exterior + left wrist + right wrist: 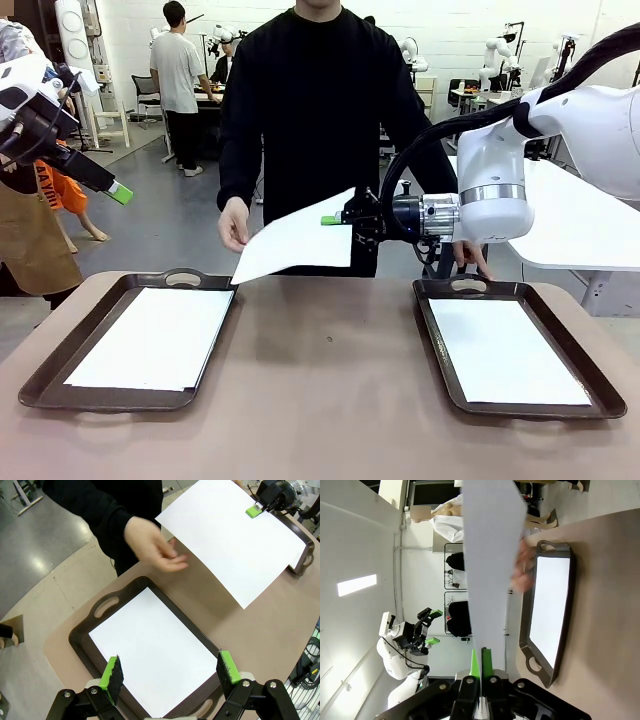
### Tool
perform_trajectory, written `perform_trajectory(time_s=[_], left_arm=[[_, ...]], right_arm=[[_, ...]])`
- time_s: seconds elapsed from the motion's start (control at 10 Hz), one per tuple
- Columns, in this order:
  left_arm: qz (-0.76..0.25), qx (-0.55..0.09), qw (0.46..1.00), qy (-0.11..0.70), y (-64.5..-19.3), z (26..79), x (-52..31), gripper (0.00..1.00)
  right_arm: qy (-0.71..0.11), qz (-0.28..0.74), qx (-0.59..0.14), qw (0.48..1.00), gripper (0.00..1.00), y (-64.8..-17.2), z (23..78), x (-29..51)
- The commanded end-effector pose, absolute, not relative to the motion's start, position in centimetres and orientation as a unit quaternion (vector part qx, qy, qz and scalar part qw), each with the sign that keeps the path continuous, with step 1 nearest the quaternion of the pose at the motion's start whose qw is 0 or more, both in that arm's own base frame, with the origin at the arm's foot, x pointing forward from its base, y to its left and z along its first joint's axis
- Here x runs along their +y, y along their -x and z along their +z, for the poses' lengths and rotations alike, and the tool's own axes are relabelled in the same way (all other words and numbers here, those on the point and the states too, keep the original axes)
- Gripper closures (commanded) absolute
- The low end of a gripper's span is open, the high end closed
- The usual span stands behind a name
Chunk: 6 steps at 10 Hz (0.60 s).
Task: Sort the A4 documents.
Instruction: Receive the A4 Paper.
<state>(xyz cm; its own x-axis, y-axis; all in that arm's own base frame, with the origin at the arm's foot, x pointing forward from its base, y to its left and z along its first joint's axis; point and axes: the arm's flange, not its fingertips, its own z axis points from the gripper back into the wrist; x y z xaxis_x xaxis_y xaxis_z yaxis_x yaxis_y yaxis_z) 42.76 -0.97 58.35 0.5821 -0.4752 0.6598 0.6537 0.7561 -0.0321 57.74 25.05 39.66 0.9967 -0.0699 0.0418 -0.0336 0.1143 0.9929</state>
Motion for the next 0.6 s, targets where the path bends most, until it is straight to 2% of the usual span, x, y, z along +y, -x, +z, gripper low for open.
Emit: perform_trajectory(time_s=[0.0,0.5], left_arm=[[-0.323,-0.326,0.878,0.136,-42.69,58.38,-0.92,0.03],[-0.323,-0.326,0.878,0.136,-42.69,58.38,-0.92,0.03]], right_arm=[[-0.674,0.011,-0.035,0.738,1.00,-58.40,39.67,25.10],[-0.665,-0.012,-0.039,0.745,1.00,-57.74,39.66,25.05]])
